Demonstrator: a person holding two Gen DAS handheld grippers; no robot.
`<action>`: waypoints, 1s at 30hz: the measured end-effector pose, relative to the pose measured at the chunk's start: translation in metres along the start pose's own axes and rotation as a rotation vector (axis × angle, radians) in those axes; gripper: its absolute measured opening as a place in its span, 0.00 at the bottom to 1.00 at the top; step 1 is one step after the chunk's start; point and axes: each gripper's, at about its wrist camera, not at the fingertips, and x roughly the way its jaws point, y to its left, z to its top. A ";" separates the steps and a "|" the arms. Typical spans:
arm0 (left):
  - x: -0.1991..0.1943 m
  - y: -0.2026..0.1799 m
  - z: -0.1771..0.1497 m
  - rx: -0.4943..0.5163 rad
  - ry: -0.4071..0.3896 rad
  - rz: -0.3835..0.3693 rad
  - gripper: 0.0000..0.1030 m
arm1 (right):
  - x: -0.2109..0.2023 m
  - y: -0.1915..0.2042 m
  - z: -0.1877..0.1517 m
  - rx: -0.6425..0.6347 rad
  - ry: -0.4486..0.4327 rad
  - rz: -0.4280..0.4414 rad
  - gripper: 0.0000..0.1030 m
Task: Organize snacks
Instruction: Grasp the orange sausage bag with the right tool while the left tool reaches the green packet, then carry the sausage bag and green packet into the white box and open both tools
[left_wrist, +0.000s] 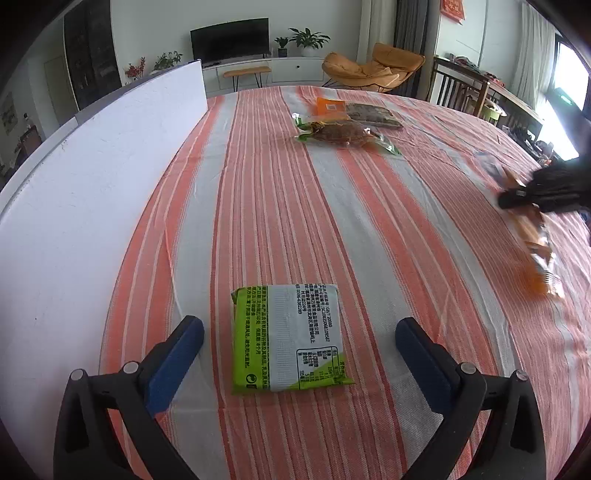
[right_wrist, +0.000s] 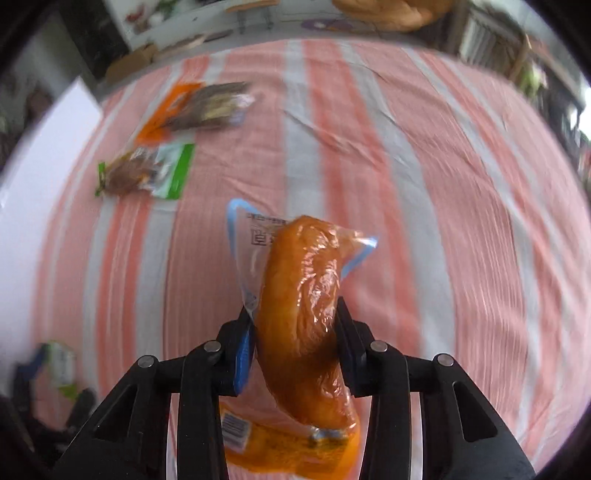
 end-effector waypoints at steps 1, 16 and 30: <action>0.000 0.000 0.000 0.016 0.008 -0.009 0.99 | -0.006 -0.018 -0.008 0.051 -0.002 0.061 0.38; -0.013 0.013 0.006 -0.069 0.077 -0.104 0.65 | -0.063 -0.073 -0.111 0.232 -0.061 0.587 0.39; -0.106 0.063 0.023 -0.275 -0.138 -0.302 0.46 | -0.102 0.003 -0.075 0.118 -0.109 0.671 0.39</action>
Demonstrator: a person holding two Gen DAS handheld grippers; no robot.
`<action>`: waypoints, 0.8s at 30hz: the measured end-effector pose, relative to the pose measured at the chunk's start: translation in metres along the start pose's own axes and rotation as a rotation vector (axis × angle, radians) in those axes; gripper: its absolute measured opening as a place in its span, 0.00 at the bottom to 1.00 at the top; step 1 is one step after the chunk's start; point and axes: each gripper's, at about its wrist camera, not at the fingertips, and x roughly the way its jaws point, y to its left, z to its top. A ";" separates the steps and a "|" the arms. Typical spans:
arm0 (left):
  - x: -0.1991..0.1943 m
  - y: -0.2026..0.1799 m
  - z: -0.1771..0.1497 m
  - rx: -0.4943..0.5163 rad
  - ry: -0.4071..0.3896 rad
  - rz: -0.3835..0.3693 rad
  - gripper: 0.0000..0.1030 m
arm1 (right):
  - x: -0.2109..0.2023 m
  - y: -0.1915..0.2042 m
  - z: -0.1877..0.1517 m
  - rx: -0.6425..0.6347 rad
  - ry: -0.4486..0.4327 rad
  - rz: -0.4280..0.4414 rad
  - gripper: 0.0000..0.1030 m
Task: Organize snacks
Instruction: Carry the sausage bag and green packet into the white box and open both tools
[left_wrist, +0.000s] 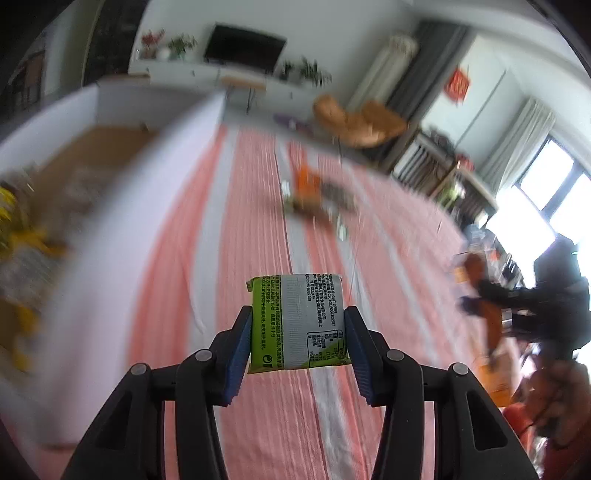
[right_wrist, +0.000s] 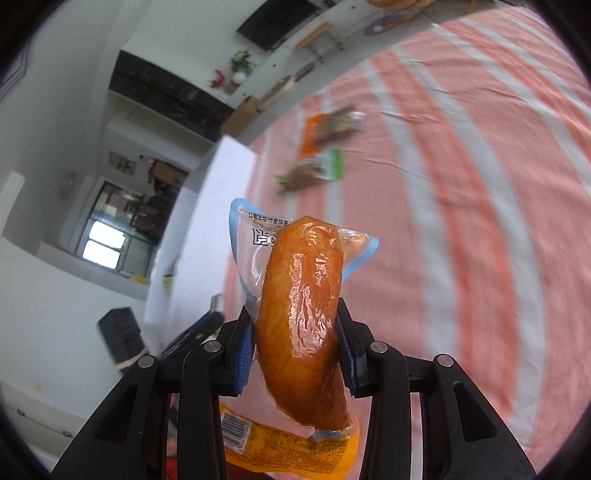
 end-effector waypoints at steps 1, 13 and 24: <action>-0.014 0.007 0.010 -0.004 -0.026 0.010 0.46 | 0.010 0.016 0.006 -0.017 0.007 0.018 0.39; -0.117 0.180 0.059 -0.189 -0.143 0.469 0.79 | 0.193 0.282 0.026 -0.341 0.126 0.232 0.78; -0.126 0.141 0.005 -0.166 -0.191 0.364 0.80 | 0.171 0.211 0.017 -0.577 -0.029 -0.107 0.82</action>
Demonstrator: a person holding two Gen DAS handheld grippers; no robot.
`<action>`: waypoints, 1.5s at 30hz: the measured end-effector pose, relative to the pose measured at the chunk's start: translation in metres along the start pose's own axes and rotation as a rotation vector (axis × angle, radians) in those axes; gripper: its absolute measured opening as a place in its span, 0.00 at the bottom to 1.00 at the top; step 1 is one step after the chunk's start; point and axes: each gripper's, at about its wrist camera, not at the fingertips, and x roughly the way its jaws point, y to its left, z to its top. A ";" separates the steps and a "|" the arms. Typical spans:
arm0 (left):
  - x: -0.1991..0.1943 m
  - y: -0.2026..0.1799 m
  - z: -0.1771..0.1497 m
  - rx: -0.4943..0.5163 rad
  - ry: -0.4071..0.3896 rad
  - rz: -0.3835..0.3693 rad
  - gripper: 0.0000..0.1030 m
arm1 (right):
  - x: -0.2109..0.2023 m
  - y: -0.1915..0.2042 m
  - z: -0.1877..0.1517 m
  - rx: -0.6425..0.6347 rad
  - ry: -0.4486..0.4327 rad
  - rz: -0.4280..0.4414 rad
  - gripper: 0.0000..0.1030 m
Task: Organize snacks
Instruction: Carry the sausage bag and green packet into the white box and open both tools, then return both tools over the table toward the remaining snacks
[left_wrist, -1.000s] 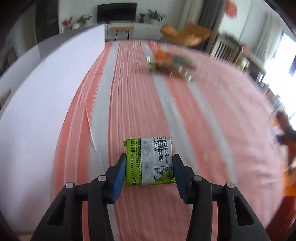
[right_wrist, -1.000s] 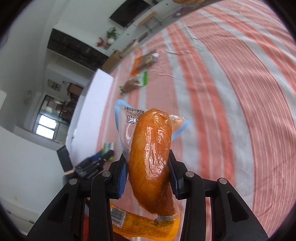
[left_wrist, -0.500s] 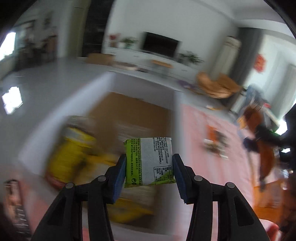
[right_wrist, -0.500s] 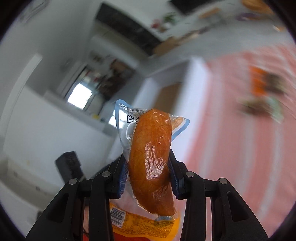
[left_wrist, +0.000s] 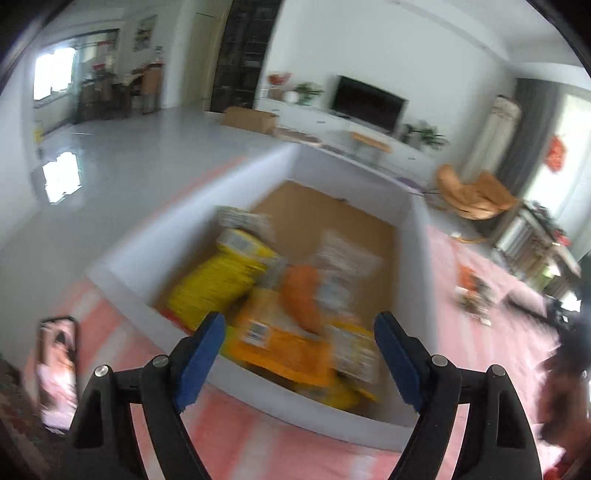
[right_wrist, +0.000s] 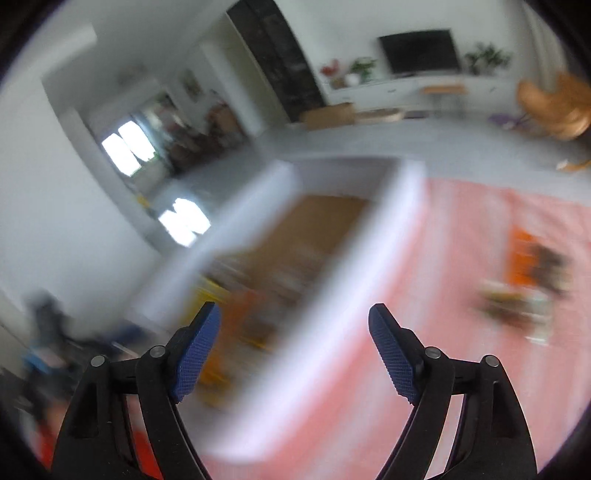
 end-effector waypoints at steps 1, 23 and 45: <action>-0.003 -0.010 -0.004 0.012 0.003 -0.031 0.80 | -0.003 -0.022 -0.017 -0.019 0.013 -0.076 0.82; 0.108 -0.231 -0.141 0.458 0.250 -0.151 0.93 | -0.131 -0.231 -0.200 0.220 0.033 -0.603 0.84; 0.134 -0.236 -0.159 0.464 0.244 -0.061 1.00 | -0.131 -0.228 -0.202 0.212 0.050 -0.649 0.86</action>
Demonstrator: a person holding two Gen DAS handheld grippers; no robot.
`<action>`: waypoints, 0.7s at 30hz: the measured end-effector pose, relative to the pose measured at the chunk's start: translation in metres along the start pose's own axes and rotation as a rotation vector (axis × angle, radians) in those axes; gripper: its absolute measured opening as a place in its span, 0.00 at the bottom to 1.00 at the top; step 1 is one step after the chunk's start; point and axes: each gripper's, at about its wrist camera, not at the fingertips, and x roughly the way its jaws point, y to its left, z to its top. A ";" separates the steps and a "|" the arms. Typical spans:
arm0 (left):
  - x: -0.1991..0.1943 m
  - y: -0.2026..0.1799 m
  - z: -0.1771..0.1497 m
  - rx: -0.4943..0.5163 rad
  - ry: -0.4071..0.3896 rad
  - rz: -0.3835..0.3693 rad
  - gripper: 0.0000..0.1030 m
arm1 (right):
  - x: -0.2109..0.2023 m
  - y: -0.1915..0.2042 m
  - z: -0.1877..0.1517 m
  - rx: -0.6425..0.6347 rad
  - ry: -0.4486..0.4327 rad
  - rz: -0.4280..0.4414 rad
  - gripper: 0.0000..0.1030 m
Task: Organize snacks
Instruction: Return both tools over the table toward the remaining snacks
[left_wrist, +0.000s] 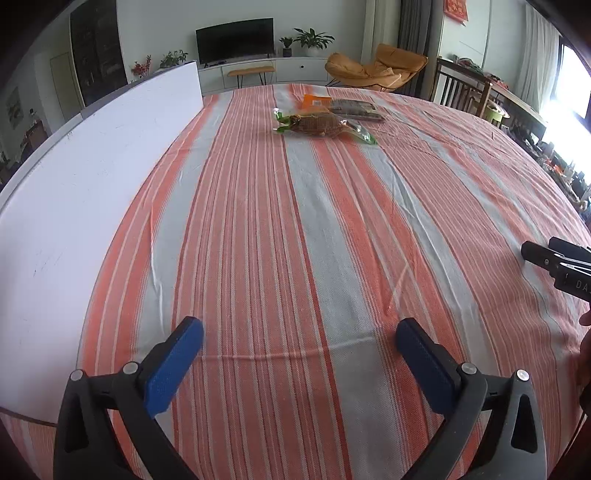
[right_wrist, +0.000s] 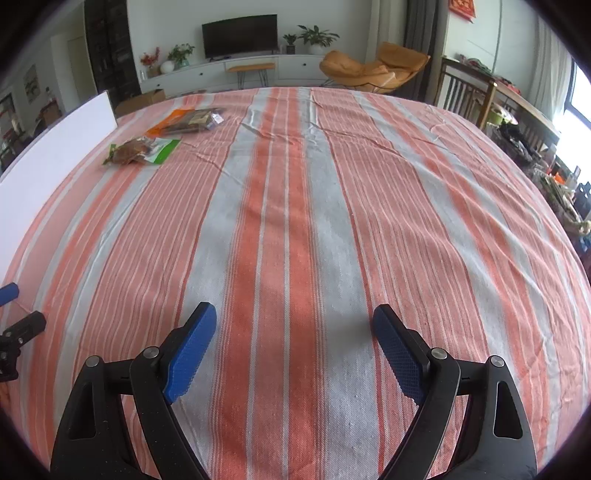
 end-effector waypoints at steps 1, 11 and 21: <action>0.000 0.000 0.000 0.000 0.000 0.000 1.00 | 0.000 0.000 0.000 -0.001 0.000 -0.001 0.87; 0.000 0.000 0.000 0.000 -0.001 -0.001 1.00 | 0.000 -0.001 0.000 0.000 0.000 -0.006 0.87; 0.000 0.000 0.000 0.000 -0.001 -0.001 1.00 | 0.000 -0.001 0.000 0.001 0.000 -0.006 0.87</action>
